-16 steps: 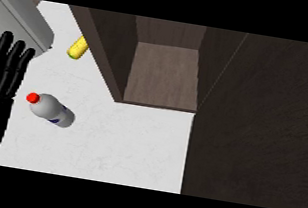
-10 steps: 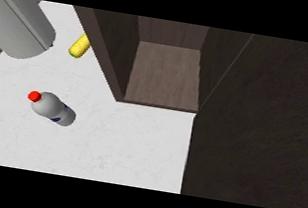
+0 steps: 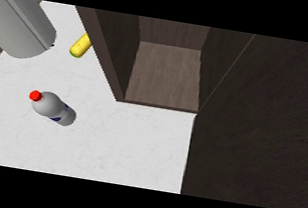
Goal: Pick up the bottled water, place it into the cabinet and close the cabinet
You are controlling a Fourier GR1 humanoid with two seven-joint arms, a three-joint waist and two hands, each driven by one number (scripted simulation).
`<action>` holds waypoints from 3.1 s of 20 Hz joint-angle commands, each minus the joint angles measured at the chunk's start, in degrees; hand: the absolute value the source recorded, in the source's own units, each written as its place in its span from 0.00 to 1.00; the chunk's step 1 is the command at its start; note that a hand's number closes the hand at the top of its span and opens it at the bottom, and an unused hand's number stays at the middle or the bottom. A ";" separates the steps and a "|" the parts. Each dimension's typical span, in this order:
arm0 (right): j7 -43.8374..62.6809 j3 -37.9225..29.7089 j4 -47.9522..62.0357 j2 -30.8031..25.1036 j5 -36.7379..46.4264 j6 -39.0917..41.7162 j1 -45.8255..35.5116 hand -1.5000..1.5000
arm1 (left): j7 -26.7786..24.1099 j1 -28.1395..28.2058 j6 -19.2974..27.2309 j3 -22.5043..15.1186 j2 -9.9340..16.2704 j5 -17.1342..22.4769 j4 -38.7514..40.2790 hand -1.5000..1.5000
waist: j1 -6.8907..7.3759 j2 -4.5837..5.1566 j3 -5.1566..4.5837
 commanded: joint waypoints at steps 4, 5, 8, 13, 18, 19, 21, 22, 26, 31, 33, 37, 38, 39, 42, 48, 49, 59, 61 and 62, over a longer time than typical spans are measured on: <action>-2.80 0.25 -4.84 0.58 -2.65 4.13 9.46 0.00 | 2.57 9.95 -4.20 4.68 -1.05 8.69 -9.62 0.00 | 0.13 0.02 0.00; -1.02 -0.10 -9.58 -0.07 -3.49 4.12 11.94 0.00 | -0.10 12.52 -5.24 2.12 -3.80 5.31 -8.01 0.00 | -0.01 -0.03 -0.01; -0.20 -1.90 -10.77 -0.82 -6.06 5.56 13.69 0.00 | 2.02 9.15 -4.86 5.36 -1.12 7.48 -6.37 0.00 | -0.34 0.02 0.00; -1.53 -0.94 -12.37 -0.01 -4.69 6.97 17.10 0.00 | -1.78 15.25 -9.40 6.75 -4.24 8.16 -5.58 0.00 | -0.17 -0.09 -0.03; -3.67 -3.22 -10.52 -0.42 -6.44 8.73 18.28 0.00 | -0.02 9.08 -7.84 8.80 -1.88 7.07 -1.82 0.00 | -0.47 0.11 -0.01; -5.59 -3.49 -10.68 -0.62 -7.34 10.36 20.18 0.00 | 1.41 11.91 -7.37 7.48 -3.51 7.62 -5.73 0.00 | -0.45 0.01 0.01; -5.62 -1.44 -11.17 1.70 -4.04 8.21 19.27 0.00 | 2.29 9.40 -7.78 9.48 -1.20 8.63 -2.50 0.00 | -0.43 0.10 -0.02; -6.64 -4.75 -11.20 -0.47 -7.39 10.69 21.02 0.00 | 2.36 9.24 -6.81 7.53 -2.73 6.07 -3.58 0.00 | -0.62 0.08 0.01; -11.18 -1.56 -12.73 0.92 -4.97 12.97 27.97 0.00 | -2.54 7.29 -9.44 8.52 -2.87 2.58 6.17 0.00 | -1.46 -0.01 -0.04; -12.45 -1.28 -13.28 0.23 -4.64 13.92 29.33 0.00 | -3.06 6.22 -9.63 7.69 -4.57 3.40 11.41 0.00 | -1.02 0.05 -0.05; -13.17 -1.80 -13.50 -0.03 -5.24 14.08 30.27 0.00 | -4.12 0.03 -7.77 9.09 -3.07 1.85 18.13 0.00 | -1.53 0.17 -0.06; -15.20 -0.31 -13.02 0.76 -3.48 14.60 31.98 0.00 | -10.54 -2.01 -8.80 8.46 -3.85 -4.54 26.72 0.00 | -1.52 0.22 -0.09; -14.91 -2.02 -15.22 -0.57 -6.31 15.28 33.20 0.00 | -10.14 -0.38 -10.95 10.23 -1.71 -2.76 27.37 0.00 | -1.43 0.18 -0.10; -15.82 -2.25 -11.69 -0.34 -6.45 15.32 30.91 0.00 | -12.85 -3.01 -10.49 8.60 -2.62 -6.20 31.78 0.00 | -1.31 0.32 -0.08; -19.58 -1.37 -13.88 0.45 -5.41 17.53 37.84 0.00 | -13.36 -2.52 -12.45 9.92 -1.48 -4.23 35.18 0.00 | -1.76 0.04 -0.09; -19.58 -0.38 -13.96 0.77 -4.82 16.99 38.12 0.00 | -21.49 -9.59 -11.62 9.37 -1.41 -10.09 48.78 0.00 | -1.61 0.31 -0.13; -18.95 -1.34 -15.41 -0.46 -4.19 17.10 38.56 0.00 | -22.82 -9.79 -13.20 10.67 -0.30 -9.05 52.19 0.00 | -1.60 0.38 -0.17; -23.92 -4.89 -11.59 -0.75 -5.88 18.59 40.12 0.00 | -33.00 -21.03 -12.05 11.82 2.35 -13.05 72.05 0.00 | -1.17 0.46 -0.11; -25.44 -4.37 -13.78 -0.95 -5.48 20.21 44.02 0.00 | -38.44 -18.77 -13.21 12.40 1.97 -13.71 75.64 0.00 | -1.50 0.39 -0.16; -25.69 -3.77 -13.79 -0.66 -4.23 20.17 43.75 0.00 | -38.43 -20.20 -12.13 12.61 2.23 -13.96 76.65 0.00 | -1.39 0.38 -0.14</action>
